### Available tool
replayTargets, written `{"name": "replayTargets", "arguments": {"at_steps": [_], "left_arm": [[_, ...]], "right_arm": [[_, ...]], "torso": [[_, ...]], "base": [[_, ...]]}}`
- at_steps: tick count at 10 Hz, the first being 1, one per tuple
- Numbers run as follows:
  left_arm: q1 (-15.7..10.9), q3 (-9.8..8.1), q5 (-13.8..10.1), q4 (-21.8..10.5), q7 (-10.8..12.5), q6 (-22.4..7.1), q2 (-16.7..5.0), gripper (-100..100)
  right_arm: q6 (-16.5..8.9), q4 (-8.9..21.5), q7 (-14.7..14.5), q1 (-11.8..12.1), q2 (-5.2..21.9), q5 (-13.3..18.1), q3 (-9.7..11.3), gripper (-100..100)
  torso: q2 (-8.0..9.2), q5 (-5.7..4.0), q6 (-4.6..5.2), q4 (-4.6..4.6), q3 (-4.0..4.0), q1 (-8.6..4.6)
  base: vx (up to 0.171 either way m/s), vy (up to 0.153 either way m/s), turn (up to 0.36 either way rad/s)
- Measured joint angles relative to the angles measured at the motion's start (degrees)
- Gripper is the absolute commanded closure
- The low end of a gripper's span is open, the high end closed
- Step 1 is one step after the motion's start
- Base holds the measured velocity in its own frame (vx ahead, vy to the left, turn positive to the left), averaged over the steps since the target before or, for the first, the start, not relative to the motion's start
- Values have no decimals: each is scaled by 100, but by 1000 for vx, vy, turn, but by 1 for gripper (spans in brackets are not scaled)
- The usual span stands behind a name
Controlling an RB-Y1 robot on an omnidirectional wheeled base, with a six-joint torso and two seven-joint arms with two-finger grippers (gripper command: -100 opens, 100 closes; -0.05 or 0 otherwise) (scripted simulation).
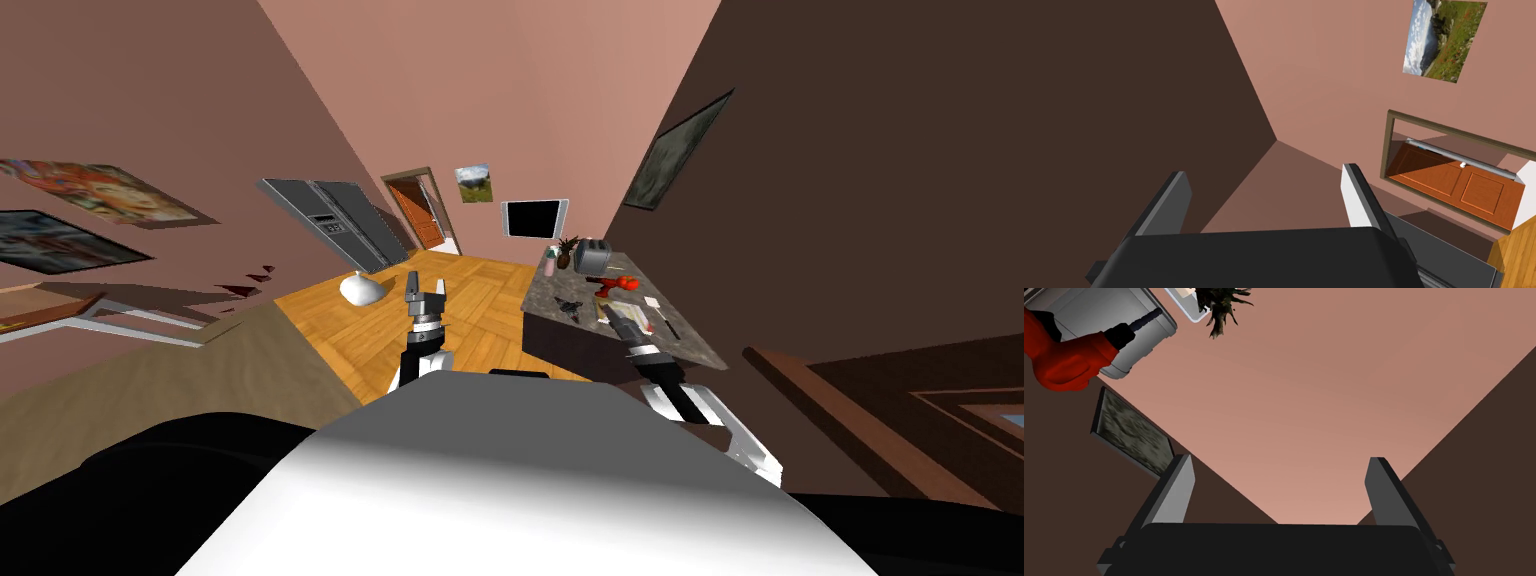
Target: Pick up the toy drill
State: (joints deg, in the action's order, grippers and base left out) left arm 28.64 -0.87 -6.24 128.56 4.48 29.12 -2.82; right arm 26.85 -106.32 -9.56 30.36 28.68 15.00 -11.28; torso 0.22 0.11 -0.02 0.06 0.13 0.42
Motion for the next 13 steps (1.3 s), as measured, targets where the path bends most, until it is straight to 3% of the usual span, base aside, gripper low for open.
{"name": "replayTargets", "arguments": {"at_steps": [4, 13], "left_arm": [[1, -2, 0, 0, 0, 0, -1, 0], [2, -2, 0, 0, 0, 0, -1, 0]], "right_arm": [[-109, 472, -334, 123, 574, 347, -196, -100], [-327, 2103, -1274, 99, 1916, 1383, -547, -100]], "torso": [[-2, -5, 7, 0, -1, -24], [-15, -6, 10, -4, -9, -31]], "base": [[-7, 96, 167], [30, 97, 172]]}}
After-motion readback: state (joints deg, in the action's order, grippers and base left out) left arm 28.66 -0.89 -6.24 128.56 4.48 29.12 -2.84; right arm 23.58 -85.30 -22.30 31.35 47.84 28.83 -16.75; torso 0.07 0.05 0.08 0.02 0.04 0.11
